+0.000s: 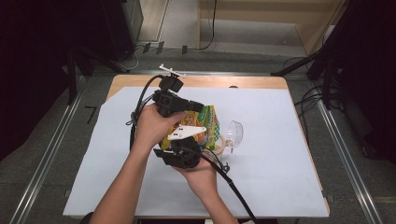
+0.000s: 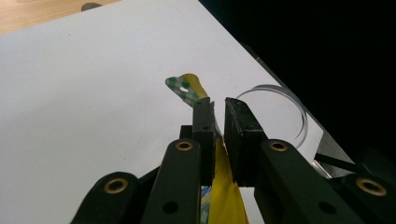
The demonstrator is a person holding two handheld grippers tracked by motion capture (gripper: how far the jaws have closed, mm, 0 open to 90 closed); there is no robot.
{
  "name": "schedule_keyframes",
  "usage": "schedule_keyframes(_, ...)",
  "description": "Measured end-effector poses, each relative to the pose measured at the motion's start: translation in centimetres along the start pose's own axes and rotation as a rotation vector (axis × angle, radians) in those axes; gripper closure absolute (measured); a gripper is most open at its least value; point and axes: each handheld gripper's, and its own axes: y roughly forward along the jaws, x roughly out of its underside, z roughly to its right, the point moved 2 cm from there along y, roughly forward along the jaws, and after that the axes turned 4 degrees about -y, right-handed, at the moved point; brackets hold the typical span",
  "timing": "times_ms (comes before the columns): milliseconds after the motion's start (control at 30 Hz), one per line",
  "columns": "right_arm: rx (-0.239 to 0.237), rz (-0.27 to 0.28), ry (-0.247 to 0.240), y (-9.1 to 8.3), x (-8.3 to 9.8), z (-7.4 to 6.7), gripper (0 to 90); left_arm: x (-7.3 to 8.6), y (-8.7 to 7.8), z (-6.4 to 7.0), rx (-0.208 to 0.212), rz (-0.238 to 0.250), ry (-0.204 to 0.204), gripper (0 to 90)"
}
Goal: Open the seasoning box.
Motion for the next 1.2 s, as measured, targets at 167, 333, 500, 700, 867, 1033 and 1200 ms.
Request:
schedule_keyframes(167,0.003,0.000,-0.005,-0.01,0.11,0.05,71.8,0.02,0.07,0.04,0.003,-0.003,0.000,83.2)
schedule_keyframes(333,0.002,0.003,-0.007,-0.02,0.17,0.03,71.8,0.04,0.09,0.08,0.003,-0.003,0.004,83.2)
schedule_keyframes(500,0.003,0.004,-0.010,-0.04,0.22,0.03,71.8,0.05,0.11,0.09,0.005,-0.004,0.004,83.2)
schedule_keyframes(700,0.003,0.006,-0.005,-0.11,0.27,-0.04,71.8,0.06,0.14,0.18,0.006,-0.007,0.007,83.1)
schedule_keyframes(867,0.005,0.006,-0.006,-0.16,0.30,-0.04,71.8,0.06,0.16,0.22,0.006,-0.008,0.006,83.1)
schedule_keyframes(1033,0.004,0.010,-0.007,-0.19,0.36,-0.05,71.9,0.07,0.22,0.25,0.007,-0.009,0.006,83.1)
schedule_keyframes(1200,0.004,0.011,-0.005,-0.20,0.41,-0.08,72.0,0.08,0.22,0.28,0.005,-0.011,0.007,83.1)
